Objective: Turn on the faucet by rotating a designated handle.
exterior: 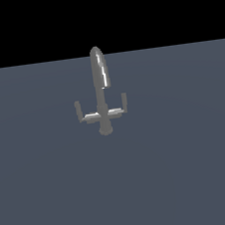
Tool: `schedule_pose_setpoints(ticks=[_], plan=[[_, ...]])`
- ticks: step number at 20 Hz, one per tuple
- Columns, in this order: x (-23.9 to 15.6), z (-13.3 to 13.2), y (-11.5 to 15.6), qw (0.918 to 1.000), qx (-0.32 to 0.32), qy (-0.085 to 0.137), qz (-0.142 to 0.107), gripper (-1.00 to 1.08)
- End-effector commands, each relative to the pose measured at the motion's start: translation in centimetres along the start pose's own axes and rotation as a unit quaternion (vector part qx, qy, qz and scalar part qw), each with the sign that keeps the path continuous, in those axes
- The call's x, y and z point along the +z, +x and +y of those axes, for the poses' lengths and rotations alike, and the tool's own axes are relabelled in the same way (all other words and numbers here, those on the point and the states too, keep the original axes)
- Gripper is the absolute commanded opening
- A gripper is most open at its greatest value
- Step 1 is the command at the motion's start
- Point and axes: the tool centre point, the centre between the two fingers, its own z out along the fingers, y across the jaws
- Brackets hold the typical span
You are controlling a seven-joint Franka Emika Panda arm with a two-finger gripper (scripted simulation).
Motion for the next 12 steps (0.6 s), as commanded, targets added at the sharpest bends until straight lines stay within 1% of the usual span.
schedule_pose_setpoints(ticks=[1, 4, 7, 10, 12], plan=[[-0.4, 0.7, 1.0, 0.9990, -0.039, -0.003, -0.023, -1.00], [-0.8, 1.4, 2.3, 0.9950, -0.086, -0.003, -0.050, -1.00], [-1.0, 2.3, 3.7, 0.9880, -0.135, -0.001, -0.076, -1.00], [-1.1, 3.1, 5.3, 0.9779, -0.183, 0.004, -0.100, -1.00], [-1.1, 3.6, 6.4, 0.9695, -0.216, 0.008, -0.116, -1.00]])
